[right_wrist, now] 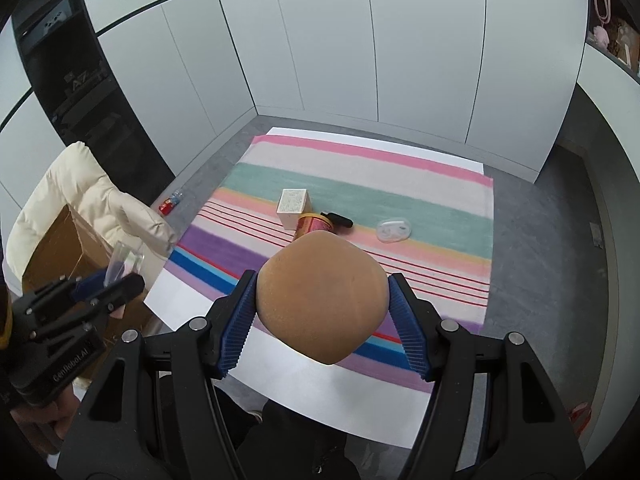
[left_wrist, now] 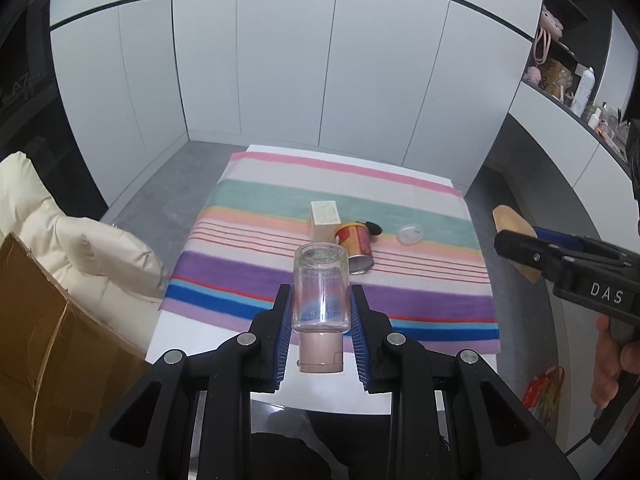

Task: Organize objects
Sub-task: 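Carry the glass bottle with left tool while right tool carries the sponge toward the cardboard box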

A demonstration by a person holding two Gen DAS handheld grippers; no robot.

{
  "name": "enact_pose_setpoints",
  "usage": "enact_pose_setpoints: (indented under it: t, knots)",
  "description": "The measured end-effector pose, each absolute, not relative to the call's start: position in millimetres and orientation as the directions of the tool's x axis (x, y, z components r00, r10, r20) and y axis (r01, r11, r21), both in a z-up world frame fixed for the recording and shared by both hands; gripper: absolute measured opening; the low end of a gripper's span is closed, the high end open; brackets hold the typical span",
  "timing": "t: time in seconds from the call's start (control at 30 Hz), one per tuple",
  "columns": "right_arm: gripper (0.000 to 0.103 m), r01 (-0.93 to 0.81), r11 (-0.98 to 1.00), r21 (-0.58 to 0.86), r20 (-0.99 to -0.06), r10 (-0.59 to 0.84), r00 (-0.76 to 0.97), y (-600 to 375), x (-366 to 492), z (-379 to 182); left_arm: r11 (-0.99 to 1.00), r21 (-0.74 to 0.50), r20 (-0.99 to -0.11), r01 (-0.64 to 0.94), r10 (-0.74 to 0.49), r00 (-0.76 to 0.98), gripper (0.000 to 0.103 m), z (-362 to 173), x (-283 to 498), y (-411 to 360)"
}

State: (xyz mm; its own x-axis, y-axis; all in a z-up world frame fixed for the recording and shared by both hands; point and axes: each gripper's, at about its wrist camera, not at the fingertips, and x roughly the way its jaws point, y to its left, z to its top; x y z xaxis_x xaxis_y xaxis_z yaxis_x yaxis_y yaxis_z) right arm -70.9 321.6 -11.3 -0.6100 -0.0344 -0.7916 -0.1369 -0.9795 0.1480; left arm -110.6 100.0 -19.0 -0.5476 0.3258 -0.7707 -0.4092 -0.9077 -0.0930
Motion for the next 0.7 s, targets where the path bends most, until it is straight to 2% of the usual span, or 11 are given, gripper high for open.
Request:
enact_pose_setpoints:
  t: [0.7]
  knots:
    - [0.067,0.024,-0.995,0.096,-0.787,-0.091,-0.610,236,-113,-17,-0.946,-0.109,-0.754,-0.306,0.280,-0.594,0.028,-17,-123,39]
